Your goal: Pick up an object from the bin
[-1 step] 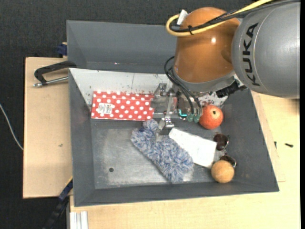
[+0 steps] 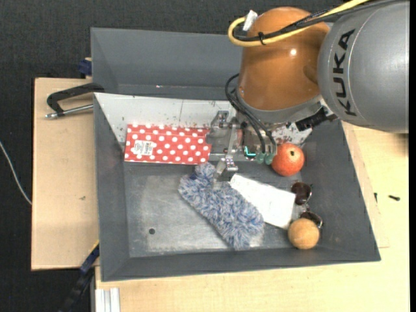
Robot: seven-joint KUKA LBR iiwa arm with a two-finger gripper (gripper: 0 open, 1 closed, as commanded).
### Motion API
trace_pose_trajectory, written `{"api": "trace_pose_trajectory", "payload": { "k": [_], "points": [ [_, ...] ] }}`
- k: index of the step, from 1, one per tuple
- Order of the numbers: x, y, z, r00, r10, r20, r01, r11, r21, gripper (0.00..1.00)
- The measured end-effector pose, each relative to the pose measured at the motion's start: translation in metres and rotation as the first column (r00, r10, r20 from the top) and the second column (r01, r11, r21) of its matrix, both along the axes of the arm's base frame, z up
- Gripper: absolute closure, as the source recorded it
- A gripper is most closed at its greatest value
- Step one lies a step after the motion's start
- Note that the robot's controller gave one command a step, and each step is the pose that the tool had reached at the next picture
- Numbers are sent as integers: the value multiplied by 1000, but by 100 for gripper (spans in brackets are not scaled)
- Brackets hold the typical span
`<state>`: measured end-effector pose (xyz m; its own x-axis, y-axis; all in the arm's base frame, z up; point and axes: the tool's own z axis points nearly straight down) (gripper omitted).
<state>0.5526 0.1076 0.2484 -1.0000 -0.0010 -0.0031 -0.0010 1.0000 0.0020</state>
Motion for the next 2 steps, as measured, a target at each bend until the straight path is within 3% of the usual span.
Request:
{"api": "trace_pose_trajectory", "payload": {
  "k": [1, 2],
  "points": [
    [-2, -6, -41, 1000, 11, 6, -11, 1000, 1, 0],
    [-9, -19, -160, 995, 100, 3, -100, 995, 3, 0]
  ]
}}
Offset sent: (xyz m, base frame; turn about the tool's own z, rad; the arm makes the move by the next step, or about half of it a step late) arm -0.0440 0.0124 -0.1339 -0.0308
